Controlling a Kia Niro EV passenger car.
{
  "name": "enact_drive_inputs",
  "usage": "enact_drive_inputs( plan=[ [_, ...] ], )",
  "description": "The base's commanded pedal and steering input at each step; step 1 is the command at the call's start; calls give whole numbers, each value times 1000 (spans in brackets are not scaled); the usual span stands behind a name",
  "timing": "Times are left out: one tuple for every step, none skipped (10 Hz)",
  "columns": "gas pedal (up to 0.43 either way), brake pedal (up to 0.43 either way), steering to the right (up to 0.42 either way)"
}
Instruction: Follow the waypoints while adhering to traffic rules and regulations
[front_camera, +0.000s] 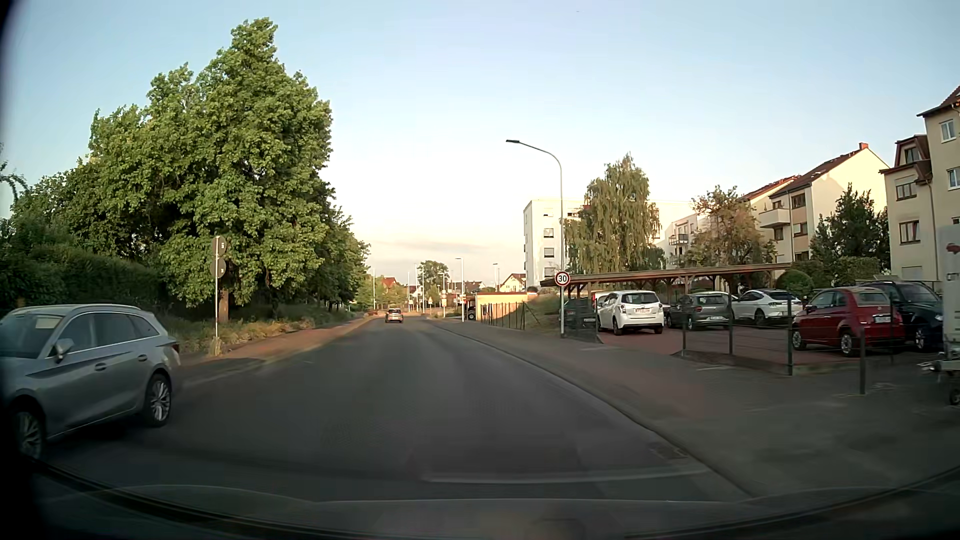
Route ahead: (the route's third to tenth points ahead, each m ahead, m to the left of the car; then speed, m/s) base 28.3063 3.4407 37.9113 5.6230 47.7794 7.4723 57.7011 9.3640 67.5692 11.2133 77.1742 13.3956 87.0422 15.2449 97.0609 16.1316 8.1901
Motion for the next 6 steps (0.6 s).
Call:
enact_drive_inputs(
  plan=[
    [8, 30, -44],
    [8, 30, -44],
    [8, 30, -44],
    [8, 30, -43],
    [8, 30, -43],
    [8, 30, -40]
  ],
)
